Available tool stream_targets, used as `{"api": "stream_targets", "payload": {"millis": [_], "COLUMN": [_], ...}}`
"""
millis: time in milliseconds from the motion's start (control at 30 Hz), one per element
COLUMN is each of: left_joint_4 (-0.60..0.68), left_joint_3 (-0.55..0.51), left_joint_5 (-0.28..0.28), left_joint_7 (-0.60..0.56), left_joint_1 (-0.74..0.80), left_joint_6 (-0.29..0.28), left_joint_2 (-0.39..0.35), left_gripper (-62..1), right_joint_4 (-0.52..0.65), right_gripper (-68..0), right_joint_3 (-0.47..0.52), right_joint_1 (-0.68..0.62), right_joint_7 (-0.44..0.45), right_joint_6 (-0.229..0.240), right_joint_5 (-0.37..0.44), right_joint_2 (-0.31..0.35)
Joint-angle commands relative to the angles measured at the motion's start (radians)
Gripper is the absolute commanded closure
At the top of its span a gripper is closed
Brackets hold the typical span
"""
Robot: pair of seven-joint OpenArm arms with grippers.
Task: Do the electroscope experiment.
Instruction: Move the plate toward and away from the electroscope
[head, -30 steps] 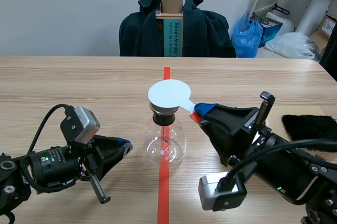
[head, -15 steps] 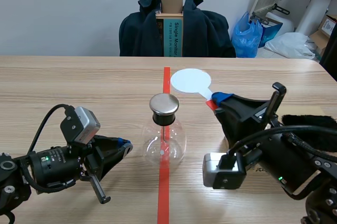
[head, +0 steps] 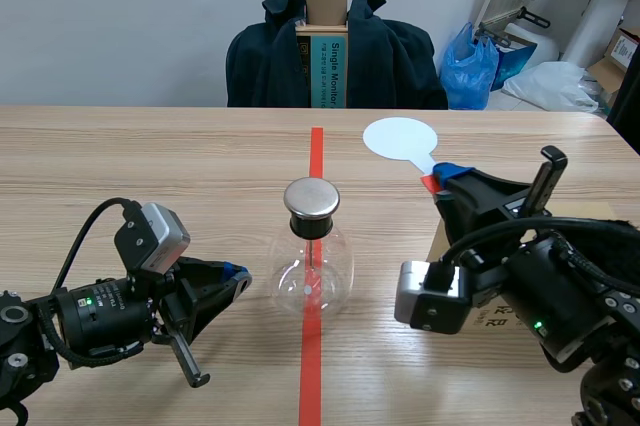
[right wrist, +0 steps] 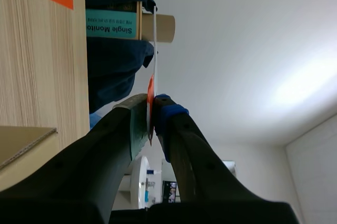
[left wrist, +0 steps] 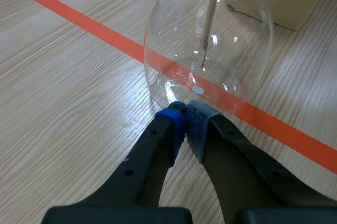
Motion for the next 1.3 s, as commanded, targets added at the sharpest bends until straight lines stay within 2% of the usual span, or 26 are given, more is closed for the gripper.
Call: {"api": "stream_targets", "payload": {"millis": [0, 333, 633, 933, 1067, 1267], "left_joint_4": [0.018, 0.018, 0.018, 0.018, 0.018, 0.018], "left_joint_3": [-0.005, -0.005, -0.005, -0.005, -0.005, -0.005], "left_joint_5": [-0.013, -0.013, -0.013, -0.013, -0.013, -0.013], "left_joint_7": [-0.014, -0.014, -0.014, -0.014, -0.014, -0.014], "left_joint_1": [0.000, 0.000, 0.000, 0.000, 0.000, 0.000], "left_joint_6": [0.000, 0.000, 0.000, 0.000, 0.000, 0.000], "left_joint_2": [-0.001, -0.001, -0.001, -0.001, -0.001, -0.001], "left_gripper": [-2.7, -2.7, -2.7, -2.7, -2.7, -2.7], "right_joint_4": [0.017, 0.017, 0.017, 0.017, 0.017, 0.017], "right_gripper": [-0.8, -0.8, -0.8, -0.8, -0.8, -0.8], "right_joint_3": [0.006, 0.006, 0.006, 0.006, 0.006, 0.006], "right_joint_1": [0.015, 0.015, 0.015, 0.015, 0.015, 0.015], "right_joint_7": [0.037, 0.295, 0.402, 0.401, 0.361, 0.247], "right_joint_6": [-0.010, -0.010, -0.010, -0.011, -0.011, -0.011], "right_joint_5": [0.003, 0.003, 0.003, 0.003, 0.003, 0.003], "right_joint_2": [0.002, 0.002, 0.002, 0.002, 0.002, 0.002]}}
